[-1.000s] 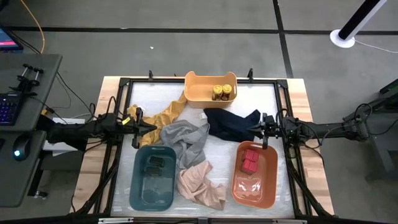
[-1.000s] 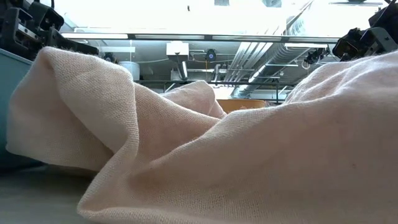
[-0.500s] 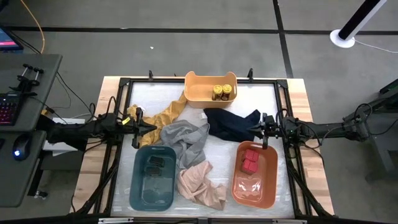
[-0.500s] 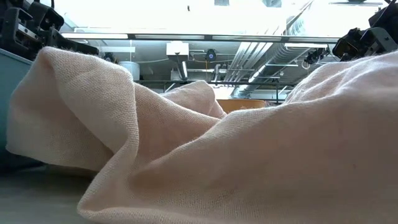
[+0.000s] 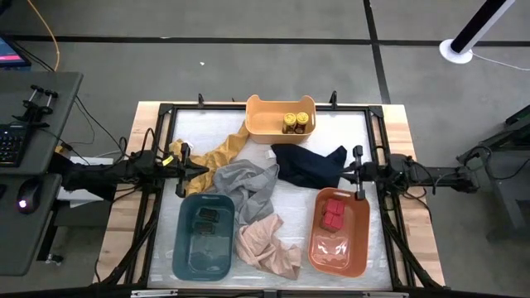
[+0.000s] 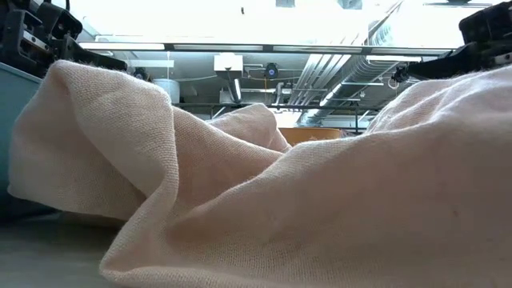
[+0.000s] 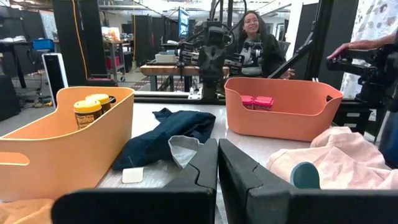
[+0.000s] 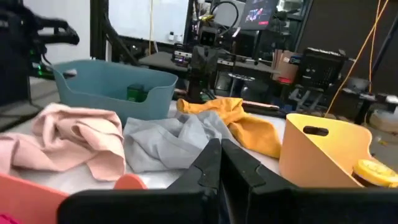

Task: Sort spices by type
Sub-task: Return to Home Position

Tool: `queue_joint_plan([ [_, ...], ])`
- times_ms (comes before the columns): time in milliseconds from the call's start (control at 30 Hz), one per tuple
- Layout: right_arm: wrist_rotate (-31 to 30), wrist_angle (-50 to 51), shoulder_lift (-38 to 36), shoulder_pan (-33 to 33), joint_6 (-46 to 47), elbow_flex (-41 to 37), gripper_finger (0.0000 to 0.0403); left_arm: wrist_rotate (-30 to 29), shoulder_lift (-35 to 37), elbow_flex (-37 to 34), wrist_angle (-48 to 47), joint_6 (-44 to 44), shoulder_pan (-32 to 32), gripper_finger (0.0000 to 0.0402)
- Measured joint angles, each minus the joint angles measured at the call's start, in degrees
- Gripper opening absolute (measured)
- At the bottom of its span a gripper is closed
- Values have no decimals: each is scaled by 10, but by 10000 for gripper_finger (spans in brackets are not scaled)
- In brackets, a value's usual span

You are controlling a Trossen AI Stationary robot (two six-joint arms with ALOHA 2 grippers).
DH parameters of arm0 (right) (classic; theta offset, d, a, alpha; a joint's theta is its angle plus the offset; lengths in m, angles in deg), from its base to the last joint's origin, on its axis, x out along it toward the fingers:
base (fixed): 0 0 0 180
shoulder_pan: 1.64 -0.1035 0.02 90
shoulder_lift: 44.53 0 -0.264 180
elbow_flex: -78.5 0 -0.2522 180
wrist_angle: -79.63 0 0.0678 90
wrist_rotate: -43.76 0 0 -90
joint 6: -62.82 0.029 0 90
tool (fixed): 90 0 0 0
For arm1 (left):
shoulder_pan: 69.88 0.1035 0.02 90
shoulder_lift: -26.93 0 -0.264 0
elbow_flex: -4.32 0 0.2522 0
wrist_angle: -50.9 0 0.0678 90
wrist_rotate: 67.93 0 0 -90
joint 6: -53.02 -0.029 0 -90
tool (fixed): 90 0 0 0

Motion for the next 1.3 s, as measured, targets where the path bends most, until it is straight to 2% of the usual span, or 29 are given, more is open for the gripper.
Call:
queue_joint_plan([
  [433, 0, -1, 8, -5, 126, 0, 0, 0, 0, 0, 0, 0, 0, 0],
  [1300, 0, -2, 9, -5, 129, -1, 0, 0, 0, 0, 0, 0, 0, 0],
])
